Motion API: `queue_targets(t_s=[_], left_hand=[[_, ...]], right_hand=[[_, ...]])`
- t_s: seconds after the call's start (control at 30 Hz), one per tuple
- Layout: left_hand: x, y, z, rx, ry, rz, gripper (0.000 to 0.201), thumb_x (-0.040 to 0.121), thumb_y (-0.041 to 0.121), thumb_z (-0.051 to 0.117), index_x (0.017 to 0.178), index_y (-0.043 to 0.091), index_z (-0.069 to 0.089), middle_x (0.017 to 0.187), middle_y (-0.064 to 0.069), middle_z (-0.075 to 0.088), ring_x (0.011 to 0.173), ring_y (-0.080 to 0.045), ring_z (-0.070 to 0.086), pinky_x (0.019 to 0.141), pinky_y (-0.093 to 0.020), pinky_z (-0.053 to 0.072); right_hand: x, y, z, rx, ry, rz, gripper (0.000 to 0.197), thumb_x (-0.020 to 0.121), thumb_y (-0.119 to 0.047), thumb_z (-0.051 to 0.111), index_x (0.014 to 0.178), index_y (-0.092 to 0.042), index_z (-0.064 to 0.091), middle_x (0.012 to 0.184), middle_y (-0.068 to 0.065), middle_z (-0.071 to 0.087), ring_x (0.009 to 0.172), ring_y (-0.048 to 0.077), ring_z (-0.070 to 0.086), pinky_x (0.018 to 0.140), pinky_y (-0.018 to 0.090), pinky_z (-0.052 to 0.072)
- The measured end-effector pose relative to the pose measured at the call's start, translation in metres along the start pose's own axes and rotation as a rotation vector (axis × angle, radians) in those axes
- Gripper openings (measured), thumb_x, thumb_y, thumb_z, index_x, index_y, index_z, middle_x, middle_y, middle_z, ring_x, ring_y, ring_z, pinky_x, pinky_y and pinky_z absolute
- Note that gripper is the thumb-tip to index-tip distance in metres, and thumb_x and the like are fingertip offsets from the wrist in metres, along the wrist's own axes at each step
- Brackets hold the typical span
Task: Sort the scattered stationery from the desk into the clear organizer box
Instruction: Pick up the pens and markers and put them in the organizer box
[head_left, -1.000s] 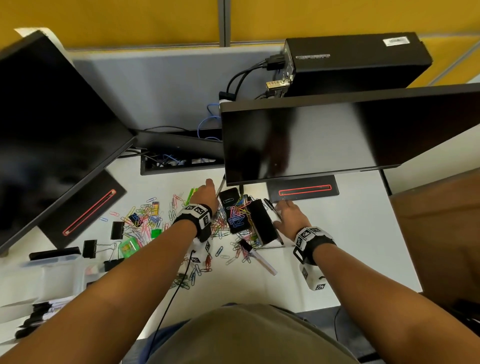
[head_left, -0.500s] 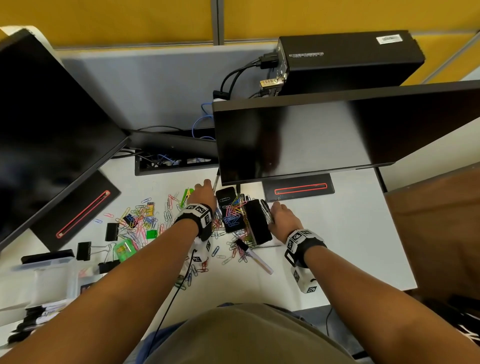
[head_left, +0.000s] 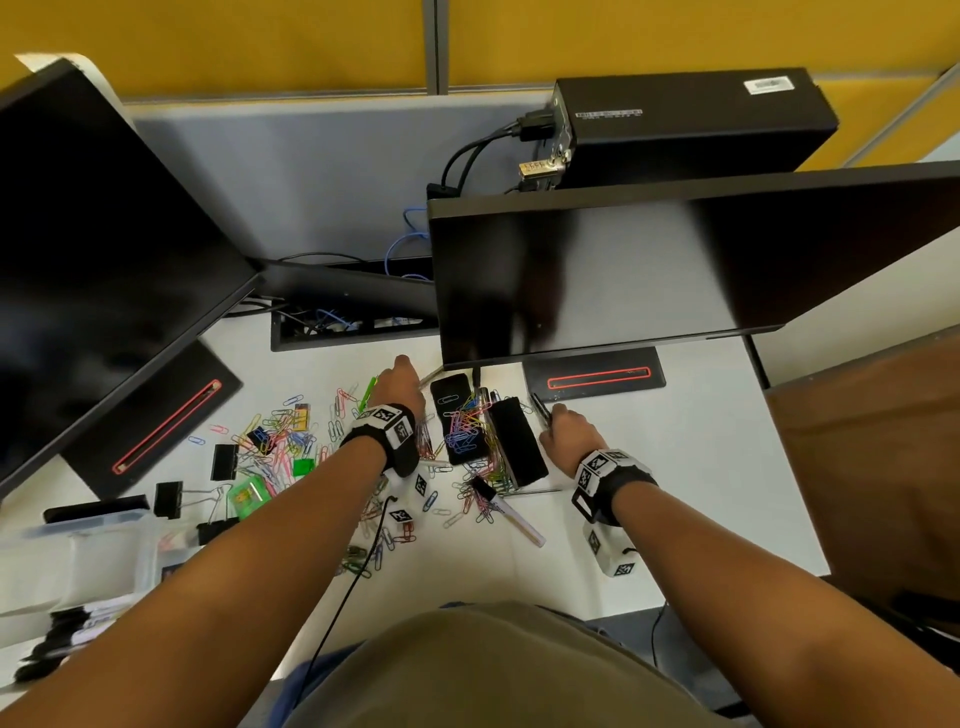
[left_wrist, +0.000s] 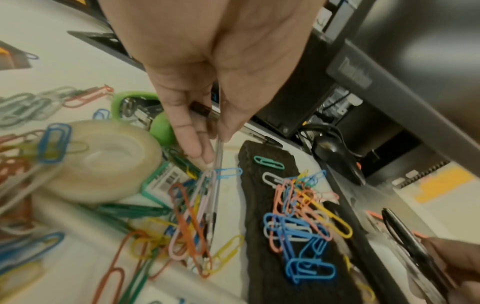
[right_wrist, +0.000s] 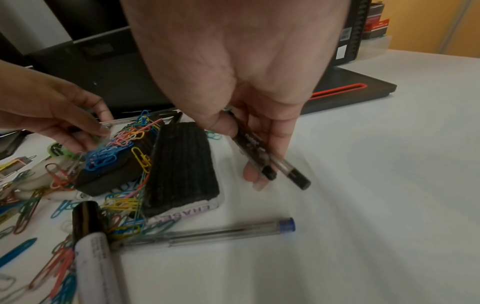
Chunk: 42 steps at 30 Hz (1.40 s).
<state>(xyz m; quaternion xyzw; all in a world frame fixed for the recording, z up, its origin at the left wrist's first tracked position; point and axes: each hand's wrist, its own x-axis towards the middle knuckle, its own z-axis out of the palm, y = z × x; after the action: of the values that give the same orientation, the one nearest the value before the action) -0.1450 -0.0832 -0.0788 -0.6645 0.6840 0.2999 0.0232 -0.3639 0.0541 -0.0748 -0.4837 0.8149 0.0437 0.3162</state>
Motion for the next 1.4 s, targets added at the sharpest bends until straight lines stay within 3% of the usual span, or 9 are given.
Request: queue_targets(t_s=[0.2, 0.37, 0.5, 0.67, 0.77, 0.93, 1.17, 1.27, 1.4], left_hand=[[-0.015, -0.018, -0.017, -0.200, 0.077, -0.011, 0.012, 0.090, 0.004, 0.054, 0.091, 0.015, 0.053, 0.085, -0.009, 0.065, 0.076, -0.028, 0.064, 0.068, -0.038, 0.055], [-0.033, -0.030, -0.037, -0.394, 0.154, -0.045, 0.013, 0.089, 0.004, 0.060, 0.091, 0.016, 0.055, 0.086, -0.003, 0.065, 0.076, -0.021, 0.062, 0.059, -0.025, 0.044], [-0.052, -0.047, -0.050, -0.499, 0.189, -0.057, 0.020, 0.088, 0.006, 0.065, 0.084, 0.022, 0.053, 0.086, -0.003, 0.067, 0.080, -0.023, 0.068, 0.072, -0.037, 0.058], [-0.087, -0.070, -0.065, -0.558, 0.163, -0.025, 0.011, 0.090, 0.004, 0.063, 0.092, 0.012, 0.055, 0.085, -0.007, 0.068, 0.071, -0.021, 0.070, 0.055, -0.028, 0.054], [-0.108, -0.087, -0.070, -0.531, 0.152, -0.014, 0.011, 0.090, 0.004, 0.062, 0.093, 0.011, 0.054, 0.082, -0.007, 0.065, 0.066, -0.022, 0.068, 0.054, -0.028, 0.053], [-0.140, -0.114, -0.077, -0.528, 0.152, -0.014, 0.010, 0.089, 0.001, 0.062, 0.092, 0.005, 0.054, 0.088, -0.020, 0.061, 0.063, -0.019, 0.067, 0.051, -0.024, 0.052], [-0.174, -0.143, -0.094, -0.526, 0.195, -0.008, 0.019, 0.089, 0.006, 0.064, 0.083, 0.018, 0.050, 0.081, 0.000, 0.061, 0.049, -0.002, 0.062, 0.046, -0.013, 0.044], [-0.186, -0.155, -0.102, -0.547, 0.184, -0.036, 0.023, 0.088, 0.005, 0.062, 0.083, 0.022, 0.047, 0.076, 0.000, 0.059, 0.059, -0.014, 0.067, 0.056, -0.029, 0.055], [-0.202, -0.179, -0.112, -0.557, 0.228, -0.093, 0.035, 0.085, 0.001, 0.059, 0.106, 0.024, 0.043, 0.077, -0.014, 0.063, 0.065, -0.028, 0.067, 0.062, -0.041, 0.058]], right_hand=[[-0.012, -0.002, -0.007, 0.134, 0.055, -0.013, 0.029, 0.097, -0.019, 0.040, 0.121, -0.004, 0.045, 0.118, 0.022, 0.056, 0.102, 0.043, 0.058, 0.087, 0.045, 0.046], [-0.032, -0.025, -0.018, 0.136, 0.120, -0.095, 0.028, 0.097, -0.037, 0.047, 0.116, -0.016, 0.045, 0.106, 0.008, 0.063, 0.093, 0.032, 0.062, 0.072, 0.034, 0.043], [-0.046, -0.056, -0.015, 0.055, 0.112, -0.227, 0.031, 0.095, -0.042, 0.053, 0.113, -0.018, 0.046, 0.103, 0.006, 0.065, 0.092, 0.030, 0.064, 0.070, 0.032, 0.046], [-0.065, -0.101, -0.006, 0.160, 0.064, -0.408, 0.019, 0.095, -0.035, 0.055, 0.109, -0.021, 0.054, 0.097, 0.000, 0.065, 0.090, 0.023, 0.064, 0.075, 0.030, 0.049], [-0.076, -0.128, -0.002, 0.154, 0.069, -0.518, 0.015, 0.096, -0.033, 0.056, 0.104, -0.021, 0.052, 0.090, -0.002, 0.061, 0.088, 0.024, 0.064, 0.073, 0.030, 0.047], [-0.092, -0.172, -0.003, -0.029, 0.209, -0.701, 0.031, 0.095, -0.024, 0.055, 0.125, -0.019, 0.049, 0.119, 0.004, 0.055, 0.095, 0.027, 0.061, 0.073, 0.034, 0.046], [-0.105, -0.220, 0.015, -0.187, 0.211, -0.932, 0.037, 0.092, -0.019, 0.061, 0.127, -0.023, 0.052, 0.128, -0.003, 0.053, 0.098, 0.025, 0.062, 0.075, 0.038, 0.053], [-0.109, -0.236, 0.025, -0.250, 0.201, -0.967, 0.026, 0.093, -0.017, 0.058, 0.119, -0.021, 0.057, 0.116, 0.002, 0.061, 0.096, 0.027, 0.063, 0.073, 0.039, 0.053], [-0.117, -0.252, 0.038, -0.275, 0.191, -0.971, 0.017, 0.096, -0.017, 0.054, 0.112, -0.022, 0.057, 0.101, 0.005, 0.069, 0.085, 0.029, 0.066, 0.068, 0.035, 0.052]])
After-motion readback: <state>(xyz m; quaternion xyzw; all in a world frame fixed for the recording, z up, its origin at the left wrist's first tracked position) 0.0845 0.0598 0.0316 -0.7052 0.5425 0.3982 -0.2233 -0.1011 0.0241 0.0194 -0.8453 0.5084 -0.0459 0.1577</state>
